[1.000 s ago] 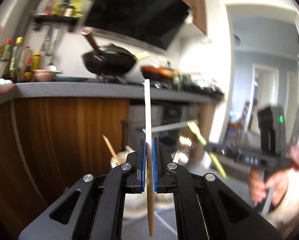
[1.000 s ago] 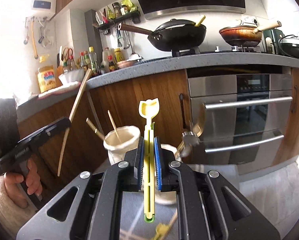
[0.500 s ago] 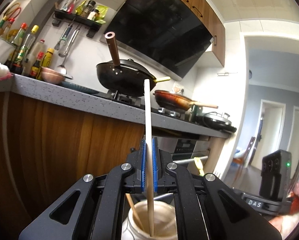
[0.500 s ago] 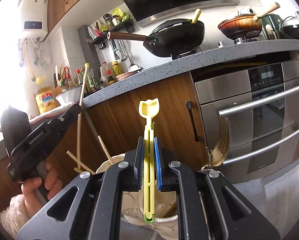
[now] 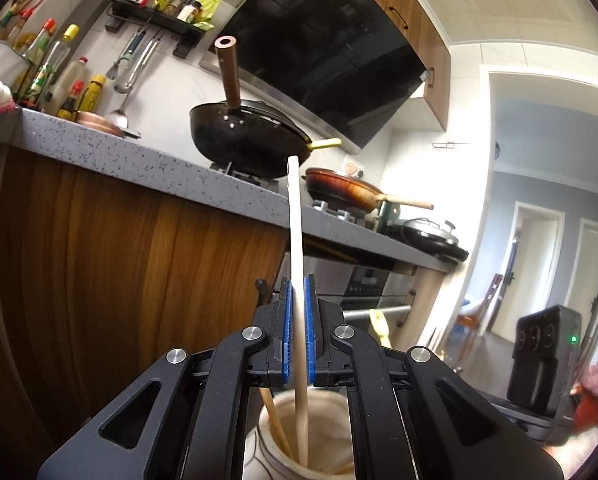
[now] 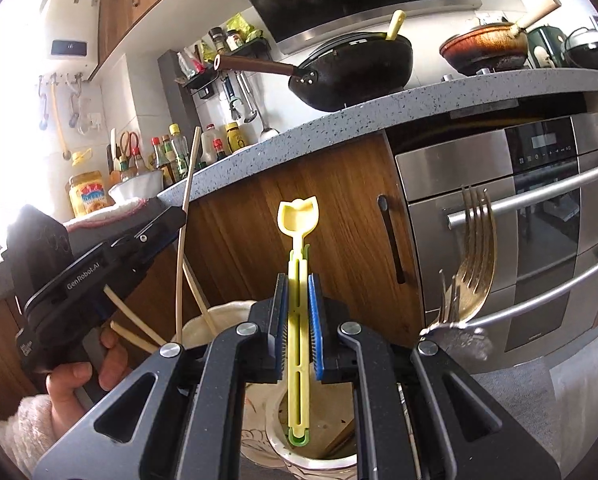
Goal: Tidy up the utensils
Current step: 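Release the chopstick into the taller pot while the right releases the yellow utensil into the shorter pot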
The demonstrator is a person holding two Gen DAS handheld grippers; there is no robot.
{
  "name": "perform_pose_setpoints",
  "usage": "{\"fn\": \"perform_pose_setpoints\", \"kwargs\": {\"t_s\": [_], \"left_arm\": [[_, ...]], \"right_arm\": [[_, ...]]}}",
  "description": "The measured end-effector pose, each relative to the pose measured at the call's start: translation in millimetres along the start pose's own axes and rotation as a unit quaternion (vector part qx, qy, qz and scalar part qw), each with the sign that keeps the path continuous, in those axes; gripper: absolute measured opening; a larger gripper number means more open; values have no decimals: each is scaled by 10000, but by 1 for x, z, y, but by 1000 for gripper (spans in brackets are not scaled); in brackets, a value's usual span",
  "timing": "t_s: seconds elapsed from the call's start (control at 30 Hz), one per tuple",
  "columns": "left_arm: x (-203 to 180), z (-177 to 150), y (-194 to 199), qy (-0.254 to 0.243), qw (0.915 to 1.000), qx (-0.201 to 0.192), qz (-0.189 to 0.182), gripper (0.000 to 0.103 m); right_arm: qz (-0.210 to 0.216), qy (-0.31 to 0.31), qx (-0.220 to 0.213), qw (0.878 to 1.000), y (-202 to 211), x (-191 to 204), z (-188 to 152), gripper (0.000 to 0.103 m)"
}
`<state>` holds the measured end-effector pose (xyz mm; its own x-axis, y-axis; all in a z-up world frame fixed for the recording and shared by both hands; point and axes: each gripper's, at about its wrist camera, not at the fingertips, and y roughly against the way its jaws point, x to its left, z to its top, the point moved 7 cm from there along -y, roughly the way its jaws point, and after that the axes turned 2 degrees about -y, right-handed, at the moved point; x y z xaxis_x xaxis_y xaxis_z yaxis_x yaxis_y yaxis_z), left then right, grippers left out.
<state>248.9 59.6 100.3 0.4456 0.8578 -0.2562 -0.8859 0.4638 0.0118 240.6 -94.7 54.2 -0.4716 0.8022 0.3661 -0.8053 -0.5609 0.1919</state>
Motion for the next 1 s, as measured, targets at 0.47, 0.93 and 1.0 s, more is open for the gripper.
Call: {"fn": "perform_pose_setpoints", "kwargs": {"t_s": [0.47,0.93,1.0], "left_arm": [[-16,-21,22,-583,9963,635,43,7],[-22,-17,38,-755,9924,923,290,28],[-22,-15,44,-727,9928,896,330,41]], "right_arm": [[-381,224,403,9982,15,-6,-29,10],[-549,11,565,9969,36,-9,-28,34],[-568,23,528,9970,41,-7,-25,42]]}}
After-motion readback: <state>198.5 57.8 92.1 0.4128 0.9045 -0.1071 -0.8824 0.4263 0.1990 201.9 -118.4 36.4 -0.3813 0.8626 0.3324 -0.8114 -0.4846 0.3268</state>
